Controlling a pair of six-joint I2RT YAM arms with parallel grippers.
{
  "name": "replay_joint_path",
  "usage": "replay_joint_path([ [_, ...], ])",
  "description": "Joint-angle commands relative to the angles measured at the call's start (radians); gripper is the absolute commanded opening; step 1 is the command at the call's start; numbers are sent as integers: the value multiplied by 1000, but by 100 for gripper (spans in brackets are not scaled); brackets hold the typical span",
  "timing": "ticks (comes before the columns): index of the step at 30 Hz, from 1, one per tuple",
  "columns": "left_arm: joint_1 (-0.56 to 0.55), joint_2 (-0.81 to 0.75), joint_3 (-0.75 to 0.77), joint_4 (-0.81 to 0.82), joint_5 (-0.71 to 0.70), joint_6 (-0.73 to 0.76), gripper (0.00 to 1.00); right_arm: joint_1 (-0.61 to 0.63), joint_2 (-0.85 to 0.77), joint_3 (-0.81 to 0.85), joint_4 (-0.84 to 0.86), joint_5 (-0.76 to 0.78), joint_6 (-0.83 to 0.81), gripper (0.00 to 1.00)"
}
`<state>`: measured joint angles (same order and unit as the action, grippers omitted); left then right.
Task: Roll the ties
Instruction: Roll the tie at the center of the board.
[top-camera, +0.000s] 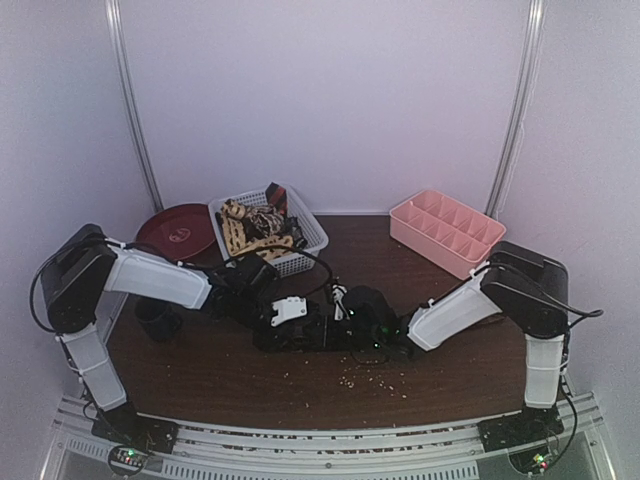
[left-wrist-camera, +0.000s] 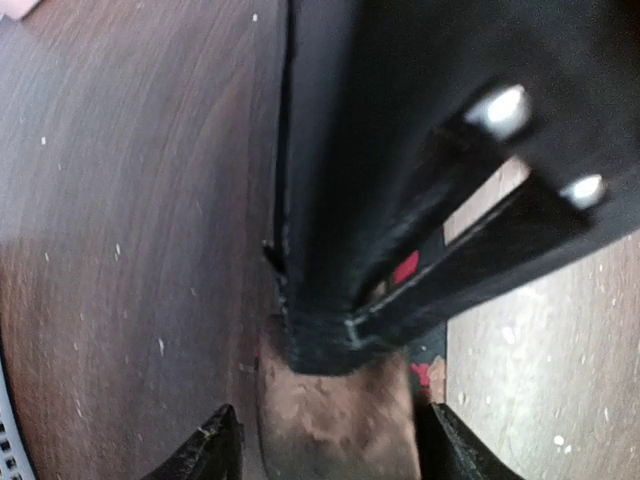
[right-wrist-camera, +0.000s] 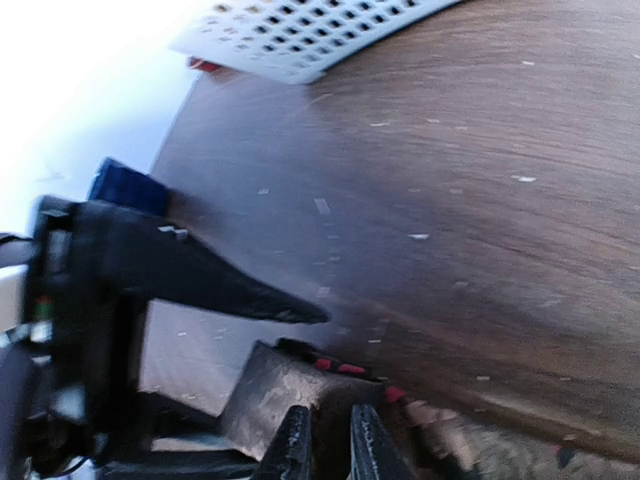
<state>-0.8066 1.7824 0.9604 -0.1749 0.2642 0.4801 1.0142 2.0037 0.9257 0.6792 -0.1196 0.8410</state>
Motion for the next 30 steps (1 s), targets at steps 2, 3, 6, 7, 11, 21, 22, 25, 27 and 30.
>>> replay_joint_path([
  [2, 23, -55, -44, 3, 9, -27, 63, 11, 24, 9, 71, -61, 13, 16],
  [3, 26, -52, -45, 2, 12, -29, 63, 11, 28, 7, 73, -64, 18, 16],
  [6, 30, -49, -47, 1, 23, -33, 63, 11, 39, -2, 97, -67, 35, 16],
  [7, 30, -51, -51, 5, 29, -32, 63, 11, 46, 0, 102, -71, 40, 15],
  [11, 30, -49, -51, 10, 57, -28, 63, 11, 63, 1, 110, -74, 52, 15],
  [21, 30, -44, -52, -23, 113, 18, 43, 11, 59, 16, 79, -72, 35, 15],
  [22, 30, -42, -54, -24, 105, 20, 40, 11, 58, 15, 79, -71, 35, 15],
  [25, 30, -37, -50, -32, 78, 20, 40, 11, 58, 13, 81, -74, 35, 15],
  [27, 30, -42, -49, -30, 53, 15, 50, 11, 58, 10, 82, -74, 36, 15],
  [30, 30, -73, -56, -27, 34, 6, 55, 11, 58, 6, 82, -75, 36, 15],
])
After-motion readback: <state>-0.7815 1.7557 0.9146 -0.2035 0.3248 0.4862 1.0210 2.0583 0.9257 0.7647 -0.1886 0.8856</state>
